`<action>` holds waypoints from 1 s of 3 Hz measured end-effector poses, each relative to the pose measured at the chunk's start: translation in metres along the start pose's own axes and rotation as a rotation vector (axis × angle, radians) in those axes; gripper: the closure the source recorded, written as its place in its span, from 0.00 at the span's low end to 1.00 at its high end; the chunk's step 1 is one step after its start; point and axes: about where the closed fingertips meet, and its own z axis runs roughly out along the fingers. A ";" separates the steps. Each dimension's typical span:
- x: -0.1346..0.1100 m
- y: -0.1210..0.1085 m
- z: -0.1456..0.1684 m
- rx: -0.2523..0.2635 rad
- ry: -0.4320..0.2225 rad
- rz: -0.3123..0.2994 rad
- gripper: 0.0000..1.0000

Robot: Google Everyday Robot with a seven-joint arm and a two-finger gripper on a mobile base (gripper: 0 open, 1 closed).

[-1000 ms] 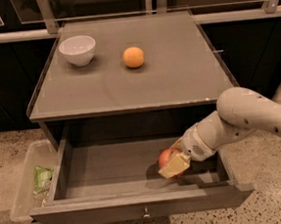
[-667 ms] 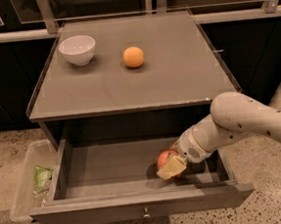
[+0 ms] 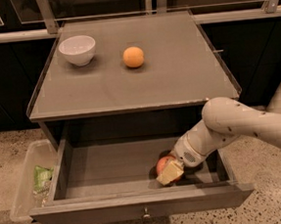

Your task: Place apple into top drawer

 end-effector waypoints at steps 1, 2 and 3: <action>0.000 0.000 0.000 -0.002 0.001 0.000 0.57; 0.000 0.000 0.000 -0.002 0.001 0.000 0.34; 0.000 0.000 0.001 -0.002 0.001 0.000 0.11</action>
Offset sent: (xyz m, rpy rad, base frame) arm -0.0002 0.0003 -0.0004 -0.0004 0.0015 0.0014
